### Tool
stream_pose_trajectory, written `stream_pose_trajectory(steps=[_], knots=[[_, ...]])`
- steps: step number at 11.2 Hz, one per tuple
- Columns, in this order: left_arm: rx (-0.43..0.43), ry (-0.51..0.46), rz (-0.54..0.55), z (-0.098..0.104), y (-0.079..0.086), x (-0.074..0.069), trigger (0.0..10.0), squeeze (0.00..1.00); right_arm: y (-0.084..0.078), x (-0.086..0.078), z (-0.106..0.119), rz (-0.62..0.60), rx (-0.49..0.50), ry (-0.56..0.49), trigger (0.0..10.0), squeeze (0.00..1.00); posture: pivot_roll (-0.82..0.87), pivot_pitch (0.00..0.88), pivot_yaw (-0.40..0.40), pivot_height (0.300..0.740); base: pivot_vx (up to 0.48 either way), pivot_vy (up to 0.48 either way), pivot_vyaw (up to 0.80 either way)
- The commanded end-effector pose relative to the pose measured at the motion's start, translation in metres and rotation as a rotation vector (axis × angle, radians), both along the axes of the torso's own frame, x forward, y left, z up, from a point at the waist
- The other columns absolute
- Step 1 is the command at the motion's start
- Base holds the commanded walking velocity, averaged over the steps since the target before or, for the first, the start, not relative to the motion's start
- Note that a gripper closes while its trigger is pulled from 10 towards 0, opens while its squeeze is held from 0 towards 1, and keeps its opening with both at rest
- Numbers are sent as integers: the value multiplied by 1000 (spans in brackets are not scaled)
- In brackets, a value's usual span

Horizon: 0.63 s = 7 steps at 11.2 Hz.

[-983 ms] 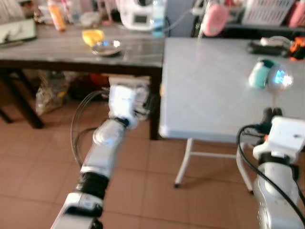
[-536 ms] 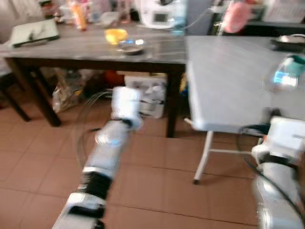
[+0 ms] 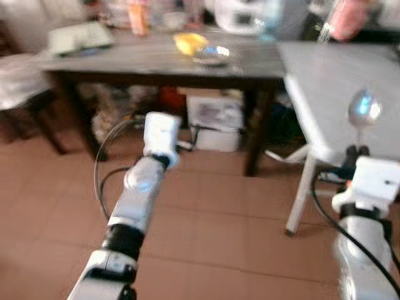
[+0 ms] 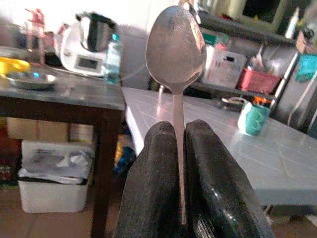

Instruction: Setting the table

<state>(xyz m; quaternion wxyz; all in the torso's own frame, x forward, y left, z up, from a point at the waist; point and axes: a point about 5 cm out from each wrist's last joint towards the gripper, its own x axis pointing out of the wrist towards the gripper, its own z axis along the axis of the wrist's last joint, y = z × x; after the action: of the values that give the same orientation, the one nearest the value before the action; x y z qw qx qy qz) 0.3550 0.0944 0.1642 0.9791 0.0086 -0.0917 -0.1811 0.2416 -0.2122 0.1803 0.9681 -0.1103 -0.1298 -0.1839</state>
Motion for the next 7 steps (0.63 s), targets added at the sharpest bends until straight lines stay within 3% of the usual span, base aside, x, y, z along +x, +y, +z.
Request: stream_pose_trajectory(steps=[1,4,7], knots=[[-8,-26,-19,1,-9,-4,10000,0,-5,-4,2,-18,-8,-8,10000,0,54,75,20,740,0,0,0],[-39,-19,-36,1,-7,-4,10000,0,-8,-5,4,-21,-17,-7,10000,0,48,76,13,740,0,0,0],[-53,-10,-55,0,-8,-5,10000,0,-8,-6,3,-24,-20,-4,10000,0,45,82,14,740,313,0,0]])
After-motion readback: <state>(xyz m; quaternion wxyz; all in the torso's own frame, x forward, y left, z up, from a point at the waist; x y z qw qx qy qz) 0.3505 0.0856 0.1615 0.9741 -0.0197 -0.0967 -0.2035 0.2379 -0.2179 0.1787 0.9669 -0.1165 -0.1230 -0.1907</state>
